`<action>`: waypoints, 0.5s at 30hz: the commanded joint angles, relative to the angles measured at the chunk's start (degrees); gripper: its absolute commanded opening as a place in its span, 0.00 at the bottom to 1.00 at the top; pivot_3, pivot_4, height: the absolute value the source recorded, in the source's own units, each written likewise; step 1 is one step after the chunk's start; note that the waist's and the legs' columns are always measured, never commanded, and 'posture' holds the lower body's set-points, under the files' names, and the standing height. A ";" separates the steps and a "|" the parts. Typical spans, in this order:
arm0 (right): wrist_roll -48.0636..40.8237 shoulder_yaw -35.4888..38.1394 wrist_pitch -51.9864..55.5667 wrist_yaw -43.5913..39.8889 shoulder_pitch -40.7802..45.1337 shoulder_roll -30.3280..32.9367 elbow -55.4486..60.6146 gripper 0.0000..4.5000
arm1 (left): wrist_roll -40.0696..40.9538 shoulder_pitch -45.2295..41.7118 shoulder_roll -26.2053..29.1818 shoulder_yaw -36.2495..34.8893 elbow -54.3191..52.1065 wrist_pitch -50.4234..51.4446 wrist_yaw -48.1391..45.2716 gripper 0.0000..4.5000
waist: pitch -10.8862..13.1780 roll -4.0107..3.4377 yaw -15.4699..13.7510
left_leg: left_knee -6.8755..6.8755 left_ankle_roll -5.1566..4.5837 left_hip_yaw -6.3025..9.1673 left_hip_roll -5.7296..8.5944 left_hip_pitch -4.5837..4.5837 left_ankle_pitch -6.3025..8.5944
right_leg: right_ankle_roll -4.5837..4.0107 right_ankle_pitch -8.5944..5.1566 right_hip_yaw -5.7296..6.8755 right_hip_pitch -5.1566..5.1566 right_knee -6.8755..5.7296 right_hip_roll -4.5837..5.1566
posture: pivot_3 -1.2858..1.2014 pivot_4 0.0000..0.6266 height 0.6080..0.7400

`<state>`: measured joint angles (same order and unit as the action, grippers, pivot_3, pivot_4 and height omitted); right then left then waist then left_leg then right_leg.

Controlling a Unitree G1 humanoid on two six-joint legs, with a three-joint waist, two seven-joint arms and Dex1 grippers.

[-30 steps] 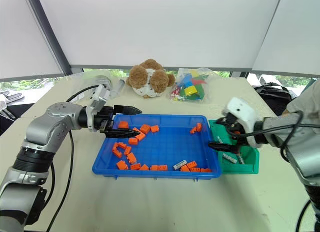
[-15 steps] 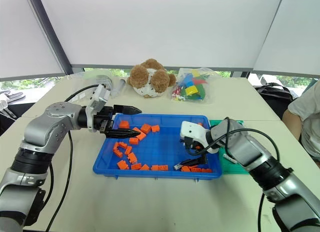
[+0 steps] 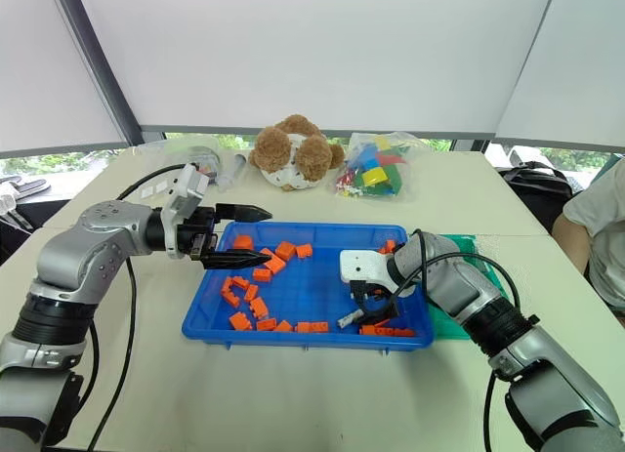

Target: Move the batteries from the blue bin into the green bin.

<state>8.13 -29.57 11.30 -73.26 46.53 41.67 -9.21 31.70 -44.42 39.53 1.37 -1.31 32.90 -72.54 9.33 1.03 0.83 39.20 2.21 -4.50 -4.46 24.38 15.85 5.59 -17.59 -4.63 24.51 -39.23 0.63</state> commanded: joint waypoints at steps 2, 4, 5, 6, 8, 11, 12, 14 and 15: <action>-1.13 1.90 0.82 -2.11 -0.29 -0.30 1.33 0.99 | 0.74 0.08 1.03 -1.48 -2.00 0.05 0.32 1.00 | 0.00 0.00 -0.03 | 0.00 0.00 0.00 0.00 0.00 0.00 | 0.00 0.00 0.00 0.00 -0.01 0.00 | 0.52 0.24 0.95; -1.01 2.09 1.17 -2.26 -0.60 -0.51 1.63 0.99 | 0.74 -0.06 1.04 -1.41 -1.94 0.06 0.39 1.00 | 0.00 0.00 -0.07 | 0.00 0.01 0.00 0.00 0.00 0.00 | 0.00 0.00 0.00 -0.01 -0.01 0.00 | 0.52 0.24 0.95; -0.80 2.00 1.27 -2.32 -0.78 -0.56 1.70 0.94 | 0.71 -0.18 1.01 -1.34 -1.85 0.03 0.42 1.00 | 0.00 0.00 -0.08 | 0.00 0.01 0.00 0.00 0.00 0.00 | 0.00 0.00 0.00 -0.01 -0.01 0.00 | 0.52 0.24 0.95; -0.64 1.93 1.34 -2.37 -0.95 -0.62 1.74 0.87 | 0.66 -0.28 0.98 -1.26 -1.76 -0.02 0.42 1.00 | 0.00 0.00 -0.07 | 0.00 0.00 0.00 0.00 0.00 0.00 | 0.00 0.00 0.00 -0.01 -0.01 0.00 | 0.52 0.24 0.95; -0.34 1.87 1.49 -2.42 -1.22 -0.79 1.69 0.71 | 0.53 -0.50 0.90 -1.11 -1.56 -0.16 0.40 1.00 | 0.00 0.00 -0.03 | 0.00 0.00 0.00 0.00 0.00 0.00 | 0.00 0.00 0.00 -0.01 -0.01 0.00 | 0.52 0.24 0.95; -0.13 1.91 2.25 -2.63 -1.48 -1.10 1.68 0.34 | 0.47 -0.72 0.89 -1.02 -1.48 -0.17 0.38 1.00 | 0.00 0.00 -0.02 | 0.00 0.00 0.00 0.00 -0.01 0.00 | 0.00 0.00 0.00 -0.01 -0.01 0.00 | 0.52 0.24 0.95; -0.02 1.85 2.35 -2.62 -1.54 -1.21 1.63 0.24 | 0.46 -0.75 0.89 -1.00 -1.46 -0.19 0.36 1.00 | 0.00 0.00 -0.02 | 0.00 0.00 0.00 0.00 -0.01 0.00 | 0.00 0.00 0.01 -0.01 -0.01 0.00 | 0.52 0.24 0.95; 0.24 1.71 2.61 -2.45 -1.64 -1.46 1.64 0.01 | 0.45 -0.75 0.92 -0.99 -1.50 -0.21 0.32 1.00 | 0.00 0.00 -0.01 | 0.00 0.00 0.00 0.00 -0.01 0.00 | 0.00 0.00 0.00 -0.01 -0.01 0.00 | 0.52 0.24 0.95; 0.39 1.69 2.78 -2.30 -1.66 -1.54 1.72 0.00 | 0.43 -0.76 0.93 -0.97 -1.49 -0.22 0.29 1.00 | 0.00 0.00 -0.01 | 0.00 0.00 0.01 0.00 -0.01 0.00 | 0.00 0.00 0.01 -0.01 -0.01 0.00 | 0.52 0.24 0.95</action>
<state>8.11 -28.49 13.81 -75.68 45.00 40.52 -9.05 31.77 -43.98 39.96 1.35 -1.40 33.24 -72.26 9.33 1.03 0.83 39.20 2.21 -4.50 -4.46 24.37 15.84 5.59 -17.58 -4.62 24.50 -39.24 0.62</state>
